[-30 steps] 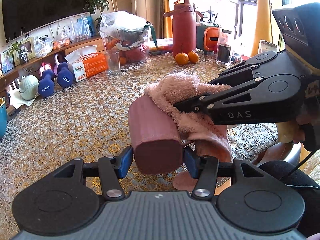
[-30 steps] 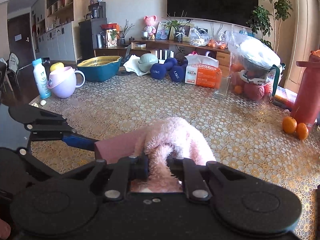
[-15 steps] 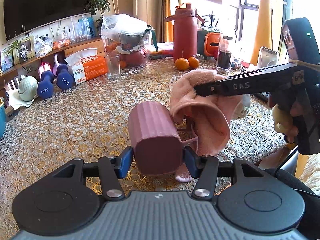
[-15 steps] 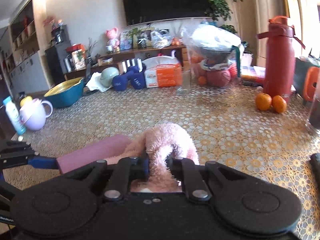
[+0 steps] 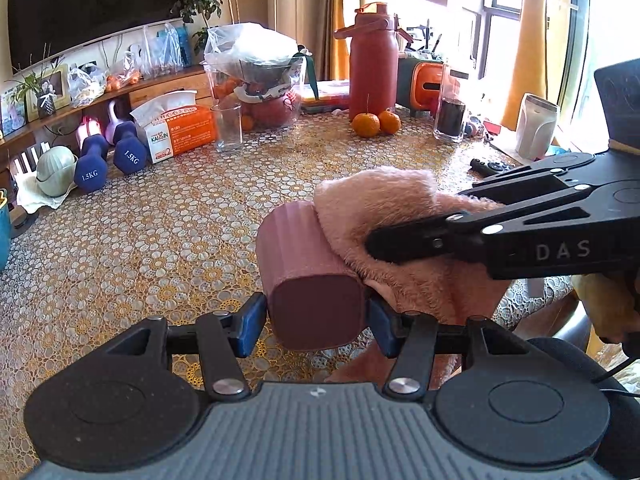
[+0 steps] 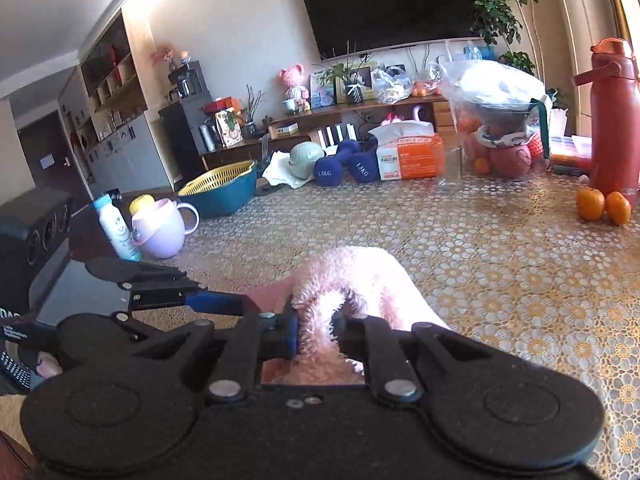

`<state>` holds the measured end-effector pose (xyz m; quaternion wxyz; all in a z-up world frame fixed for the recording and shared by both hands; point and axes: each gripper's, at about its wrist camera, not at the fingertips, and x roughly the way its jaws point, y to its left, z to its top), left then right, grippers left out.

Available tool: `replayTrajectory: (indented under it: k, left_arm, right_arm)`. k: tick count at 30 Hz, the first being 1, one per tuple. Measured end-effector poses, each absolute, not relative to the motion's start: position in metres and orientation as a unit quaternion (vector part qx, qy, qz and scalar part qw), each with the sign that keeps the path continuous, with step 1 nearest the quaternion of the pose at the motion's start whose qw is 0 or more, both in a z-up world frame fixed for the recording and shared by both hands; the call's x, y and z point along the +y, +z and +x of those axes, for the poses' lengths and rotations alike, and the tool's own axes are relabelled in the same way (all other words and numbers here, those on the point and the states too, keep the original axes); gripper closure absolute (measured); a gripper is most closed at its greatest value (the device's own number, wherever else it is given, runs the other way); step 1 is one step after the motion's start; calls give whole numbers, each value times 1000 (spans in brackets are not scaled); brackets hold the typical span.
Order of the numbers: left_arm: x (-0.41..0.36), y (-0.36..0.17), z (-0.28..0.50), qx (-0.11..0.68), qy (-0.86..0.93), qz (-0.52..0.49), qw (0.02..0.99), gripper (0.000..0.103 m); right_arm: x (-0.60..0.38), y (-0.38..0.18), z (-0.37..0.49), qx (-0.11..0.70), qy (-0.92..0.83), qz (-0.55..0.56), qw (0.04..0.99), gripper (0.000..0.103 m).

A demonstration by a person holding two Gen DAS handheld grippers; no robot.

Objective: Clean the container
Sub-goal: 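Lift and re-wrap the towel over the cup with the right tool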

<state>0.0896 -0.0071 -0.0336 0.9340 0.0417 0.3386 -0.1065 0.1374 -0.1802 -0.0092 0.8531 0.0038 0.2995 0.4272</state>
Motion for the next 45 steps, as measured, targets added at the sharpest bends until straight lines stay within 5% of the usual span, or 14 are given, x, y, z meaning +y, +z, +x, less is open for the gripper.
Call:
replayTrajectory:
  k: [26, 34, 45]
  left_arm:
    - [-8, -24, 84, 319, -121, 79, 937, 49]
    - [-26, -22, 76, 312, -140, 105, 934, 49]
    - [-29, -21, 75, 316, -139, 118, 931, 49]
  right_arm:
    - [-188, -22, 181, 296, 328, -43, 896, 92]
    - [-192, 17, 139, 266, 444, -43, 855, 92]
    - [-168, -2, 152, 292, 443, -59, 845, 91]
